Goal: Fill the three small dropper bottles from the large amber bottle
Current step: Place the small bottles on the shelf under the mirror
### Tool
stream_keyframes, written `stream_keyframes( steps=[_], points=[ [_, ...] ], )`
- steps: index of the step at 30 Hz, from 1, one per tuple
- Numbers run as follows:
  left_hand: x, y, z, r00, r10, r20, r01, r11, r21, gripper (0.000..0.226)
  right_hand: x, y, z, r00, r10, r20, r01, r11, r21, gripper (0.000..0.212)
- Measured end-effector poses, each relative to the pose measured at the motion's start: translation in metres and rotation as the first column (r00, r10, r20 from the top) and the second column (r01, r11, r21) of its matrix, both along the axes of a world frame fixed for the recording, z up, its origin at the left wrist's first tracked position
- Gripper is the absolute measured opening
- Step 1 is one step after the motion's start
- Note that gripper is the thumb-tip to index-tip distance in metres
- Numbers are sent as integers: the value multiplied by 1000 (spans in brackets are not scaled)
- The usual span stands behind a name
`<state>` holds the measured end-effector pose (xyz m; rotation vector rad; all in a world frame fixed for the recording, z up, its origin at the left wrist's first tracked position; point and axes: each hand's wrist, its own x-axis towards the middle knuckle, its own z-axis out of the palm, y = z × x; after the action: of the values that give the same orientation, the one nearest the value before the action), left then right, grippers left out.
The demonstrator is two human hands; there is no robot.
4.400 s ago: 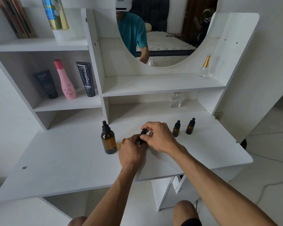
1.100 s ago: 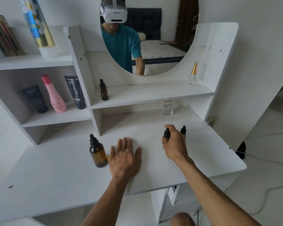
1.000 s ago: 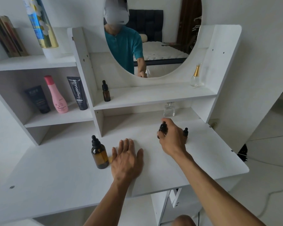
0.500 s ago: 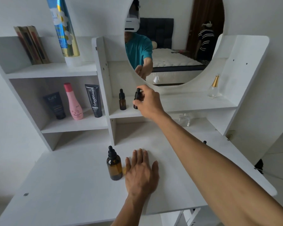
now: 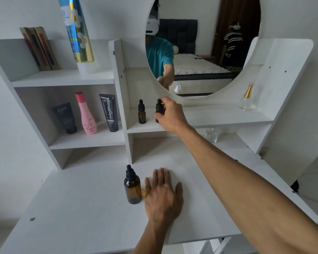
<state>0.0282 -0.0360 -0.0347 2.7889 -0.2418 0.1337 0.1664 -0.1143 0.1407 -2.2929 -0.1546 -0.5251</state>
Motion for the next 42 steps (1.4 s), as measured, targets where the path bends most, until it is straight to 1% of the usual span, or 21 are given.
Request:
stream_keyframes(
  steps=[4,5,8,9,11,13,15,17,19,23,26,29,31,33,35,42],
  points=[
    [-1,1,1,1000,2,3,-2,1000,4,73,-1,-2,-1,999,-1,-34,1,1000,-3,51],
    [-1,1,1,1000,2,2,-2,1000,7,73,-2,-3,-2,999,4,-51,-4,1000,4,57],
    [0,1,1,1000,3,2,-3,1000,8,72,-6,-8,-2,994,20,-110,-17,999,28,84],
    [0,1,0,1000,2,2,-2,1000,12,72,-10,-10,-1,994,16,-104,-11,999,44,88],
    [1,2,0,1000,2,10,-3,1000,26,72,-22,-17,1,999,-9,-43,14,993,117,84],
    [2,3,-2,1000,1,8,-1,1000,27,72,-37,-31,2,997,-68,49,58,982,181,69],
    [2,3,-3,1000,-3,5,3,1000,24,72,-55,-51,-2,984,-141,109,120,977,175,55],
    [2,2,-4,1000,-6,19,5,999,32,71,-73,-73,-11,972,-197,130,176,972,153,46],
    [2,2,-3,1000,-10,22,9,999,36,71,-90,-95,-26,965,-237,109,225,967,117,43],
    [1,2,-3,999,-28,29,26,999,44,72,-117,-131,-60,934,-355,31,354,934,34,47],
    [2,3,-4,1000,-23,20,23,999,42,73,-132,-146,-82,890,-448,-89,451,892,20,59],
    [3,1,-5,1000,-15,20,14,999,42,72,-140,-154,-101,864,-454,-217,470,882,29,73],
    [4,1,-5,1000,-14,23,13,999,44,72,-141,-157,-114,843,-456,-285,486,873,43,75],
    [3,1,-5,1000,-14,18,14,999,40,73,-139,-157,-125,824,-468,-319,510,858,59,72],
    [3,1,-4,1000,-18,17,17,999,36,73,-138,-156,-133,815,-482,-323,526,848,61,65],
    [1,2,-3,1000,-17,19,16,999,30,73,-136,-153,-143,824,-496,-273,533,843,75,49]
  ],
)
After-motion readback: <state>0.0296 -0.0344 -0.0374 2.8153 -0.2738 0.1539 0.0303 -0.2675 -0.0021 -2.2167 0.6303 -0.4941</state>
